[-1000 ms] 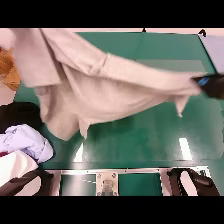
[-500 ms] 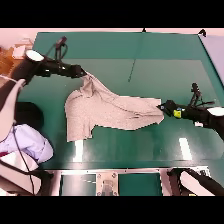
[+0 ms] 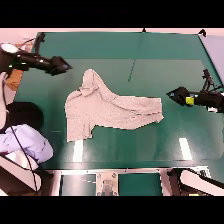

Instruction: Fold the shirts.

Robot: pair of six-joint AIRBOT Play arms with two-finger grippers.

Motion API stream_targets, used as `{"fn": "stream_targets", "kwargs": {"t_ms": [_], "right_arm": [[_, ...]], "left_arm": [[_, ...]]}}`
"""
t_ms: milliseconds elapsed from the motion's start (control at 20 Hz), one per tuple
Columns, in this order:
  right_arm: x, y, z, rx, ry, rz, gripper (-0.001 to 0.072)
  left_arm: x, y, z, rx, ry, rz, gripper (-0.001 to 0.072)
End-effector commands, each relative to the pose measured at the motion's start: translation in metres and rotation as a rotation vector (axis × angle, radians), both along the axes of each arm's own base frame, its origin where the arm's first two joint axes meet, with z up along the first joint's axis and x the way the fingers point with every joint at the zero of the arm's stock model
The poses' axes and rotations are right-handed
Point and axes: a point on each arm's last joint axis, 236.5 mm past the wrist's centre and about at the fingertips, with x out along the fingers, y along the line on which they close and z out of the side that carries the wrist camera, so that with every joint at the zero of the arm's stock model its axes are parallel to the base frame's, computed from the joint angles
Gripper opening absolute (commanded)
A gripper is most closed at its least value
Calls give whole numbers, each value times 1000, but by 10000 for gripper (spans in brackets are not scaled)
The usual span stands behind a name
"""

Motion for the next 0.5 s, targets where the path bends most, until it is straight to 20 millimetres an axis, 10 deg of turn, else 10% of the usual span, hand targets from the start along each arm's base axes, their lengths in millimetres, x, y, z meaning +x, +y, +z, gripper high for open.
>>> {"fn": "stream_targets", "kwargs": {"t_ms": [0,250,450], "right_arm": [[-52,-3,-17,30,140,28,324],[-119,12,-60,3,290,8,313],[-122,9,-75,-12,300,-44,361]], "left_arm": [[-51,53,-35,110,256,-5,611],[-100,55,-103,142,465,-18,611],[-118,39,-146,133,515,10,610]]}}
